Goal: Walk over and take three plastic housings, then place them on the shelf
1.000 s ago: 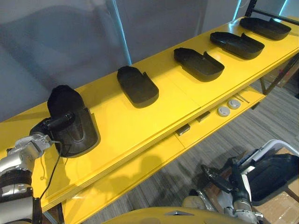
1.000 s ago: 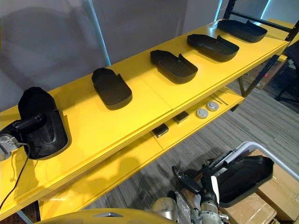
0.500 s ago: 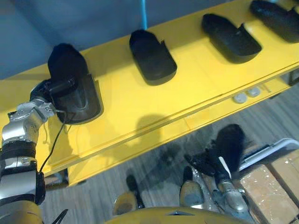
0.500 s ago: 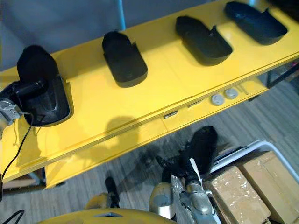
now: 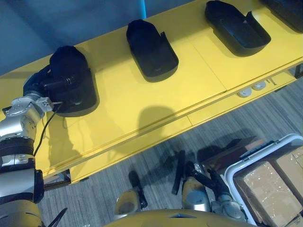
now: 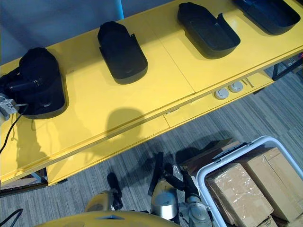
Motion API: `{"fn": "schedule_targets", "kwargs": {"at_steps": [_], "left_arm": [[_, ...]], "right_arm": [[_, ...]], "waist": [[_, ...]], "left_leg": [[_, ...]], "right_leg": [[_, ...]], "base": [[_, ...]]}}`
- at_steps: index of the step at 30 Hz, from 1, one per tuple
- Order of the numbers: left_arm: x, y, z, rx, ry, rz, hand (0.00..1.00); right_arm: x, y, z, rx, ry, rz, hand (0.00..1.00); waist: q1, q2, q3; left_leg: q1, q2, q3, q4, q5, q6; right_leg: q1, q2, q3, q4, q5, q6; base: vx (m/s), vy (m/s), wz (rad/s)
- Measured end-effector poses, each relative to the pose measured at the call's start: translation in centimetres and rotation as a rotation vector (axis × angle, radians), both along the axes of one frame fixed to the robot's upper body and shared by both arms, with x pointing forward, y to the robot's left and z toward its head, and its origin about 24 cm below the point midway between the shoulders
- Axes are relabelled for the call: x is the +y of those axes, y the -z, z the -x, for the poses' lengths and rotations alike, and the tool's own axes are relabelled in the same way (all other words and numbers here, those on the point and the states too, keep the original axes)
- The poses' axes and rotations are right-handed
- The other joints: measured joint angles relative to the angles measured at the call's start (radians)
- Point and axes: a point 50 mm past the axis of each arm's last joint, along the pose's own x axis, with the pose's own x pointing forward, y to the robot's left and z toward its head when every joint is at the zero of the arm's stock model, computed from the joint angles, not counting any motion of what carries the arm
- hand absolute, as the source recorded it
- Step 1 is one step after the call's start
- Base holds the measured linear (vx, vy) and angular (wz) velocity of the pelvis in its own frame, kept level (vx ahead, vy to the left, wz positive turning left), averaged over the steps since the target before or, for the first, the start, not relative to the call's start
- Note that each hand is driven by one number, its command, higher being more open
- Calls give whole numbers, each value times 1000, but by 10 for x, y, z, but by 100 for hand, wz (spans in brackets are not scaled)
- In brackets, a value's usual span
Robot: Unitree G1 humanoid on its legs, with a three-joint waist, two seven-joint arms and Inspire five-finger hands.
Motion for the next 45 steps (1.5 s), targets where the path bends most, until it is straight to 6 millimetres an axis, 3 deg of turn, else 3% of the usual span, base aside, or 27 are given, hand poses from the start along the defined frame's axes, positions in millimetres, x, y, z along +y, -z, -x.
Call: {"fn": "schedule_targets", "kwargs": {"at_steps": [16,22,30,38,45], "left_arm": [[5,10,3,86,42,-25,100],[10,22,13,131,76,-8,100],[11,31,18,166,95,3,100],[11,42,23,198,96,2,100],[8,24,18,144,11,-112,100]], "right_arm": [[-1,8,15,51,33,0,100],[2,15,28,98,64,-16,100],[0,18,35,118,81,-8,100],[-4,16,38,84,122,38,100],[0,-6,17,-89,228,107,100]], "waist": [[2,-4,-4],[6,-29,-49],[3,-30,-72],[2,-13,-117],[2,-12,-123]], "left_leg": [[85,1,28,-19,-5,-7],[116,8,48,-22,-11,-12],[152,7,60,-35,-10,-12],[160,-1,63,-72,-1,-12],[166,-2,71,-78,-2,-13]], "right_leg": [[79,13,25,-47,21,15],[107,24,38,-72,29,7],[139,27,45,-93,43,7],[141,28,41,-118,50,14],[145,29,49,-125,55,19]], "base": [[7,10,-5],[-3,3,-9],[-19,7,-6],[18,7,0],[15,4,-1]]}}
